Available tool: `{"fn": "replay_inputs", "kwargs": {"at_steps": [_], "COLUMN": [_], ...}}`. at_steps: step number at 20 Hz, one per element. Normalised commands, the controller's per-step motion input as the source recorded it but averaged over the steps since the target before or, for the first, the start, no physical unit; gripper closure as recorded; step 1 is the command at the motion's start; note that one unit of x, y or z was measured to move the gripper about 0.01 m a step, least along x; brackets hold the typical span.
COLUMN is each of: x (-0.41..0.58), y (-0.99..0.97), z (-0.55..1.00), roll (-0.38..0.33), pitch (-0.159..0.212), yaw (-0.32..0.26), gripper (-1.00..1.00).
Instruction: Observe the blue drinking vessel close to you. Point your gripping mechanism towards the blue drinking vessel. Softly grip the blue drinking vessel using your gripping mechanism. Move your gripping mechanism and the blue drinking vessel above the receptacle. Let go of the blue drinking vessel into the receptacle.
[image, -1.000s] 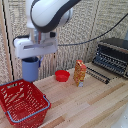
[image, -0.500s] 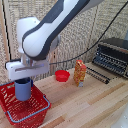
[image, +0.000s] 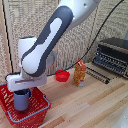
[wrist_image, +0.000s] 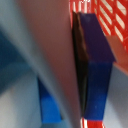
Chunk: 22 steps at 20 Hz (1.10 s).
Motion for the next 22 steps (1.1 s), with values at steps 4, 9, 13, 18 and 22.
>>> {"fn": "replay_inputs", "kwargs": {"at_steps": [4,9,13,18,22], "x": [0.133,0.157,0.136,0.198,0.242], "y": [0.07,0.04,-0.01,-0.01,0.0], "z": [0.21,0.47,0.8,0.98,0.89], "roll": [0.015,0.015,0.001,-0.015,-0.054], "pitch": [0.028,0.014,0.069,0.052,0.016], "yaw": [0.0,-0.028,-0.033,-0.003,0.044], "gripper": [-1.0,-1.0,-1.0,-1.0,-1.0]}}
